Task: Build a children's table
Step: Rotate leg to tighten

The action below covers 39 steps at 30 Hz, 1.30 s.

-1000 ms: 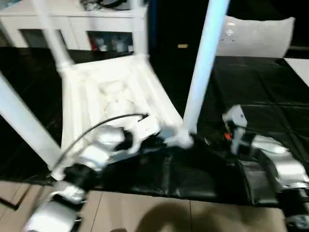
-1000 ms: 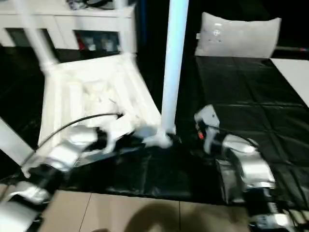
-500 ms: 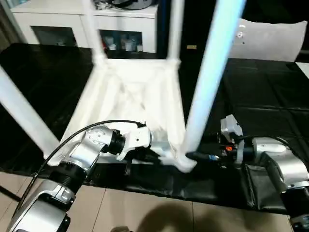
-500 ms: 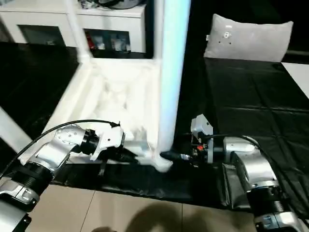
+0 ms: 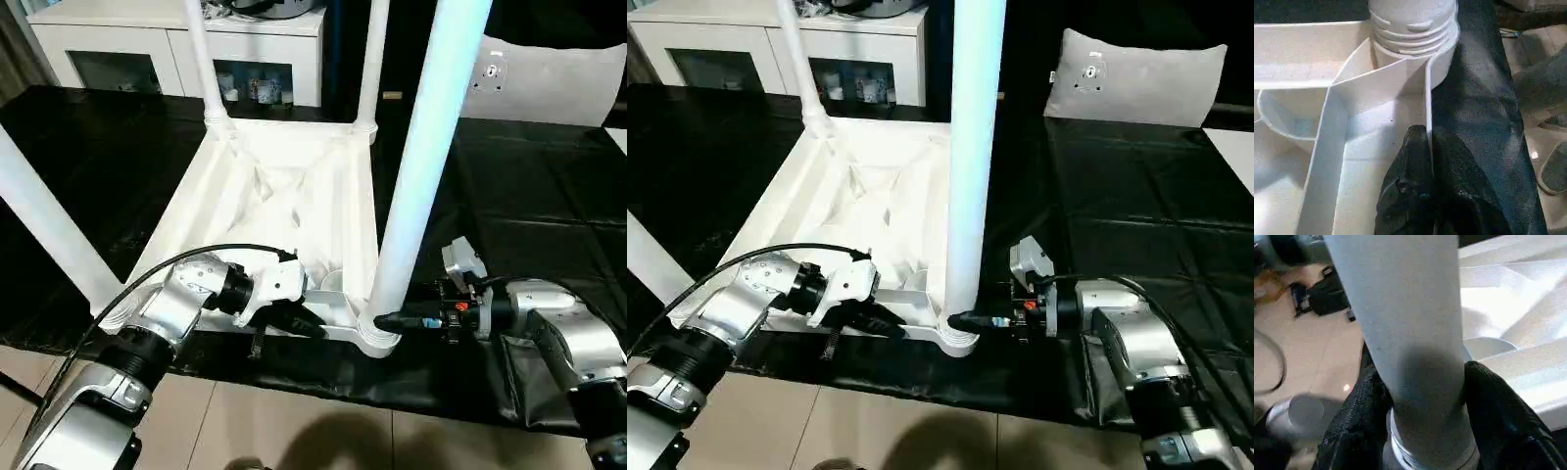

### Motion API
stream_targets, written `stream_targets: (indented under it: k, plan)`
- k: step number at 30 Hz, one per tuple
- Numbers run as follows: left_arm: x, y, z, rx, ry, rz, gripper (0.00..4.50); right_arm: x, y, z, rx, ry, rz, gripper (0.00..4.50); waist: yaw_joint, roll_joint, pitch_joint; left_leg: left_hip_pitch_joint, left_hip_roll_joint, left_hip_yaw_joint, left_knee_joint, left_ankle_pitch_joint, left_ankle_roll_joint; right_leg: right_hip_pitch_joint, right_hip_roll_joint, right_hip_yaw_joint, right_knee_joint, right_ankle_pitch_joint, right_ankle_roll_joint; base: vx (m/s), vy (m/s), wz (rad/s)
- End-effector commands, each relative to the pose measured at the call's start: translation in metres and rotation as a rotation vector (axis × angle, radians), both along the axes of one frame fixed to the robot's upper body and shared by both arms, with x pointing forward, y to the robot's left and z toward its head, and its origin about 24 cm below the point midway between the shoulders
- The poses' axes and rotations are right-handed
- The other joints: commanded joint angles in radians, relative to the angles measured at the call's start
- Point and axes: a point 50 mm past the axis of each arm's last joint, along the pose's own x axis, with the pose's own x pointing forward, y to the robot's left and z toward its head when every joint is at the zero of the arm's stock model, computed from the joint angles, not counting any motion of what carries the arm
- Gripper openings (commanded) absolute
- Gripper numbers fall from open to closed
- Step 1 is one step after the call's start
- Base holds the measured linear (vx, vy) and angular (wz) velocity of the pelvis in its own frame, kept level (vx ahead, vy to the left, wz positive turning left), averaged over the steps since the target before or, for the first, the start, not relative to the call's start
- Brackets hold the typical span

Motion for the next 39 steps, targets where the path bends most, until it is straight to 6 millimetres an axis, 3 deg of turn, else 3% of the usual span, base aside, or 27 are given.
stream_targets:
  k: [1,4,6,7,11,12,13,16,17,20,22,27,28,30,36,39]
  plan:
    - [0.005,-0.013,-0.001,-0.005,-0.020,0.068,0.00,-0.002,0.017,-0.001,0.056,0.054,-0.017,1.96,-0.006,-0.013,-0.054,-0.003,0.034,0.000,-0.068,-0.115,0.053,0.055,-0.076,0.041,-0.077,-0.221,-0.184,0.000,0.000,0.00]
    - [0.009,-0.026,0.001,-0.057,-0.008,0.177,0.00,0.008,0.026,-0.015,-0.034,0.038,-0.191,1.96,-0.012,-0.014,-0.049,0.000,0.029,-0.003,-0.076,-0.170,0.021,0.052,-0.079,0.041,-0.095,-0.385,-0.133,0.000,0.000,0.00]
    - [0.013,-0.038,0.001,-0.089,0.005,0.271,0.00,0.019,0.033,-0.021,-0.046,0.054,-0.363,1.95,-0.025,-0.014,-0.046,-0.003,0.026,-0.006,-0.081,-0.185,0.004,0.051,-0.078,0.040,-0.098,-0.438,-0.111,0.000,0.000,0.00]
    - [0.015,-0.044,0.002,-0.101,0.009,0.307,0.00,0.024,0.035,-0.024,-0.073,0.057,-0.439,1.95,-0.040,-0.015,-0.044,-0.003,0.023,-0.009,-0.082,-0.202,-0.006,0.050,-0.077,0.036,-0.103,-0.476,-0.098,0.000,0.000,0.00]
    - [0.018,-0.065,0.002,-0.134,0.006,0.412,0.00,0.038,0.045,-0.031,-0.092,0.103,-0.702,1.95,-0.075,-0.015,-0.044,-0.004,0.015,-0.012,-0.081,-0.220,-0.003,0.047,-0.074,0.034,-0.115,-0.521,-0.069,0.000,0.000,0.00]
    - [0.020,-0.070,0.003,-0.148,0.004,0.448,0.00,0.042,0.047,-0.031,-0.081,0.112,-0.749,1.95,-0.078,-0.017,-0.046,-0.004,0.013,-0.010,-0.079,-0.216,0.004,0.046,-0.072,0.037,-0.116,-0.513,-0.069,0.000,0.000,0.00]
    - [0.021,-0.075,0.004,-0.162,-0.002,0.479,0.00,0.045,0.050,-0.031,-0.073,0.109,-0.778,1.95,-0.082,-0.010,-0.047,-0.004,0.015,-0.009,-0.077,-0.205,0.007,0.044,-0.073,0.039,-0.113,-0.478,-0.086,0.000,0.000,0.00]
    - [0.024,-0.088,0.007,-0.189,-0.029,0.565,0.00,0.052,0.060,-0.026,-0.059,0.046,-0.822,1.95,-0.081,-0.010,-0.052,-0.005,0.017,-0.007,-0.075,-0.177,0.019,0.048,-0.069,0.040,-0.104,-0.374,-0.115,0.000,0.000,0.00]
    - [0.025,-0.090,0.007,-0.191,-0.034,0.579,0.00,0.054,0.061,-0.025,-0.052,0.038,-0.835,2.51,-0.080,-0.010,-0.055,-0.009,0.018,-0.006,-0.072,-0.152,0.026,0.051,-0.068,0.042,-0.097,-0.306,-0.133,0.000,0.000,0.00]
    - [0.021,-0.096,0.010,-0.197,-0.050,0.560,0.00,0.055,0.065,-0.020,-0.036,0.006,-0.829,2.65,-0.077,-0.010,-0.059,-0.013,0.018,-0.005,-0.068,-0.095,0.048,0.059,-0.068,0.042,-0.083,-0.164,-0.174,0.000,0.000,0.00]
    - [0.021,-0.094,0.009,-0.181,-0.059,0.551,0.00,0.054,0.064,-0.019,-0.044,-0.007,-0.821,2.99,-0.076,-0.008,-0.059,-0.013,0.018,-0.004,-0.068,-0.084,0.058,0.061,-0.068,0.041,-0.081,-0.134,-0.186,0.000,0.000,0.00]
    - [0.018,-0.078,0.004,-0.133,-0.078,0.499,0.00,0.051,0.041,-0.015,-0.050,-0.059,-0.791,3.41,-0.075,-0.005,-0.056,-0.010,0.023,-0.005,-0.072,-0.128,0.053,0.062,-0.072,0.041,-0.087,-0.189,-0.180,0.000,0.000,0.00]
    - [0.017,-0.075,0.003,-0.133,-0.077,0.478,0.00,0.050,0.036,-0.013,-0.047,-0.074,-0.768,3.47,-0.073,-0.001,-0.056,-0.010,0.023,-0.005,-0.072,-0.131,0.055,0.061,-0.071,0.042,-0.086,-0.186,-0.184,0.000,0.000,0.00]
    - [0.014,-0.063,0.001,-0.126,-0.075,0.398,0.00,0.047,0.016,-0.007,-0.070,-0.153,-0.692,3.62,-0.070,-0.005,-0.057,-0.011,0.024,-0.004,-0.069,-0.126,0.060,0.064,-0.072,0.042,-0.084,-0.164,-0.190,0.000,0.000,0.00]
    - [0.007,-0.049,-0.002,-0.085,-0.074,0.266,0.00,0.039,-0.006,-0.001,-0.091,-0.176,-0.554,4.19,-0.051,-0.002,-0.055,-0.005,0.030,-0.002,-0.068,-0.130,0.075,0.059,-0.074,0.043,-0.084,-0.165,-0.198,0.000,0.000,0.00]
    - [0.000,-0.041,-0.003,-0.067,-0.063,0.153,0.00,0.035,-0.016,0.004,-0.071,-0.170,-0.457,4.19,-0.046,-0.005,-0.058,-0.007,0.031,-0.003,-0.068,-0.118,0.075,0.061,-0.074,0.041,-0.078,-0.132,-0.212,0.000,0.000,0.00]
